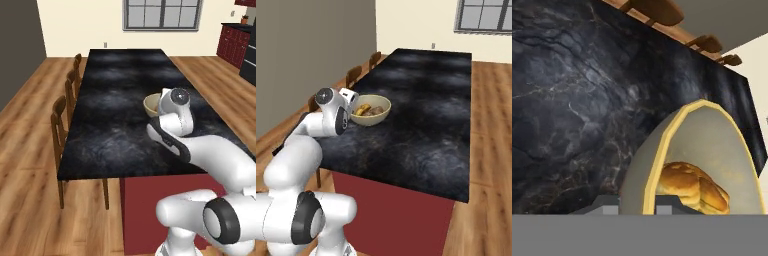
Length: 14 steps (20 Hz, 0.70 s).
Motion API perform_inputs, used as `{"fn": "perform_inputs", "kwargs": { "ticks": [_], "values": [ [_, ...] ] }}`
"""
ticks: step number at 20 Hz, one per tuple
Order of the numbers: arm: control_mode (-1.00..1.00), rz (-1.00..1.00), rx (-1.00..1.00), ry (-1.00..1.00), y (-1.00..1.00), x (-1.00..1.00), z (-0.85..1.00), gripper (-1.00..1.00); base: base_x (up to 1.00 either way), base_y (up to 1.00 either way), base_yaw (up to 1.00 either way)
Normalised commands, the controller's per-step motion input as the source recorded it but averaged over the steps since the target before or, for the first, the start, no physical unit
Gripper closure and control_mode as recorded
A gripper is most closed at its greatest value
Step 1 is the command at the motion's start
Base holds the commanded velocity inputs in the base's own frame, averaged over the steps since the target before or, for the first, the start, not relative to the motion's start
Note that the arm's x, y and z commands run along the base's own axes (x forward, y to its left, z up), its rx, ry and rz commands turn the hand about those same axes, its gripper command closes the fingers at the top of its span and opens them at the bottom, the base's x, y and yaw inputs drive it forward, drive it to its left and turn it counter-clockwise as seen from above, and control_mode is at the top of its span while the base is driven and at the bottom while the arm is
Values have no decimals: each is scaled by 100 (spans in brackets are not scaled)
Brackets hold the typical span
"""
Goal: Pick up the heated bread from the toaster oven and place it in the bowl. Then move the bread bowl to the dining counter.
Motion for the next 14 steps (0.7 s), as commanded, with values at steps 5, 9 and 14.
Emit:
{"fn": "perform_inputs", "kwargs": {
  "ticks": [5,9,14],
  "values": [
    [-100,0,-1,1,-15,100,-51,100,0,0,0],
    [-100,0,0,13,-6,99,-57,100,0,0,0],
    [-100,0,0,18,-2,77,-61,100,0,0,0]
  ]
}}
